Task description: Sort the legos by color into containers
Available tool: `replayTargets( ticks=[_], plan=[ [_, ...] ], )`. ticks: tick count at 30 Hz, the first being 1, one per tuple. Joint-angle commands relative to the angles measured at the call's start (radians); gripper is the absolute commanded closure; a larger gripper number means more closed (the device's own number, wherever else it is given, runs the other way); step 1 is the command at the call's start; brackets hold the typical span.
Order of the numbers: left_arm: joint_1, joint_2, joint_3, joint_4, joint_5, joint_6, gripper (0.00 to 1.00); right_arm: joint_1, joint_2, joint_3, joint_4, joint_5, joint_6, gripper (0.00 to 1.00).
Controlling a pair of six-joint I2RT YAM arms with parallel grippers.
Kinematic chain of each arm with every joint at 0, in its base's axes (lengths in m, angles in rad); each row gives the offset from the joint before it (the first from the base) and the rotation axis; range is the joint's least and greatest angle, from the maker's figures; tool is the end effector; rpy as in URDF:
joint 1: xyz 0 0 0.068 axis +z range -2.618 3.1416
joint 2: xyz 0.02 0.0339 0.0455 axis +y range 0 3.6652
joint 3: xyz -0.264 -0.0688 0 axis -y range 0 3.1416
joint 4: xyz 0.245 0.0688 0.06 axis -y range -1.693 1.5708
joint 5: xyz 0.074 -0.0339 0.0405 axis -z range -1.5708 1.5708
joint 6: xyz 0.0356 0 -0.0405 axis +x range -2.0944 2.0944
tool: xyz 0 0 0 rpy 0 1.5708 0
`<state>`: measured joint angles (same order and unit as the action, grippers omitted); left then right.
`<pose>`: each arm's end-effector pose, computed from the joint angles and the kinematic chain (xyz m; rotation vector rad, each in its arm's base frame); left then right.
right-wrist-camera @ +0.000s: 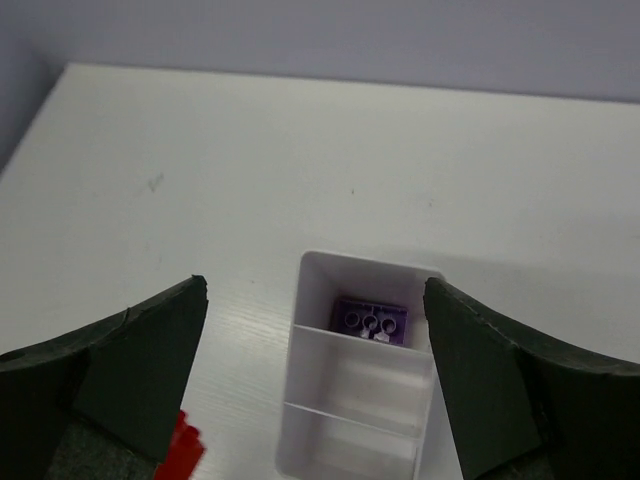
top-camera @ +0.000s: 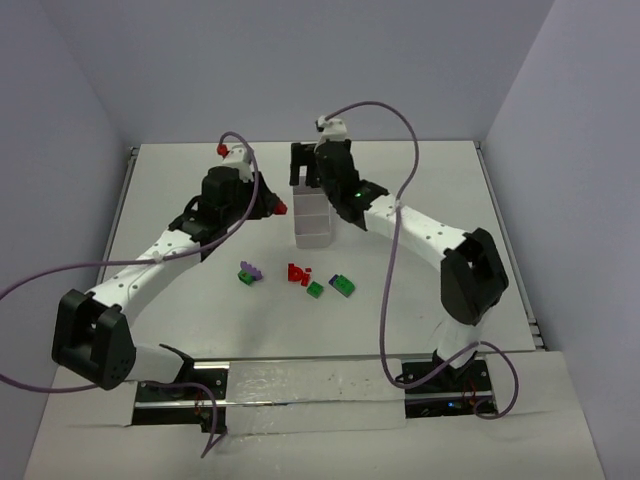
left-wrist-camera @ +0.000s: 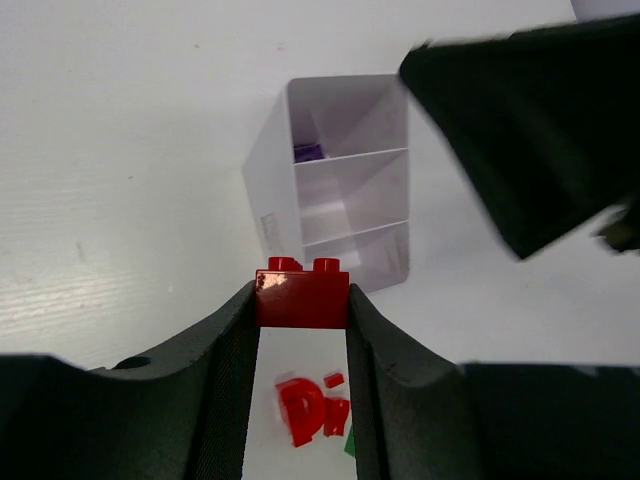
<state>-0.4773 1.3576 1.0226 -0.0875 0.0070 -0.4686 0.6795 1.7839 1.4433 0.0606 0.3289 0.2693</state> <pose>0.2799 -0.1450 0.3027 0.0135 2.0465 -0.6094 0.3420 0.2615 0.3165 -0.1493 1.8446 0.3605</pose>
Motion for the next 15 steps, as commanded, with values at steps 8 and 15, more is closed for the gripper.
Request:
replayTargets(
  ticks=[8,15],
  plan=[
    [-0.187,0.210,0.211,0.009,-0.295,-0.005,0.89,-0.218,-0.333,-0.180,-0.160,-0.094,0.009,0.00],
    [-0.250,0.303,0.277,0.020,-0.432,-0.009,0.88,-0.256,-0.421,-0.288,-0.171,-0.107,-0.012,0.00]
  ],
)
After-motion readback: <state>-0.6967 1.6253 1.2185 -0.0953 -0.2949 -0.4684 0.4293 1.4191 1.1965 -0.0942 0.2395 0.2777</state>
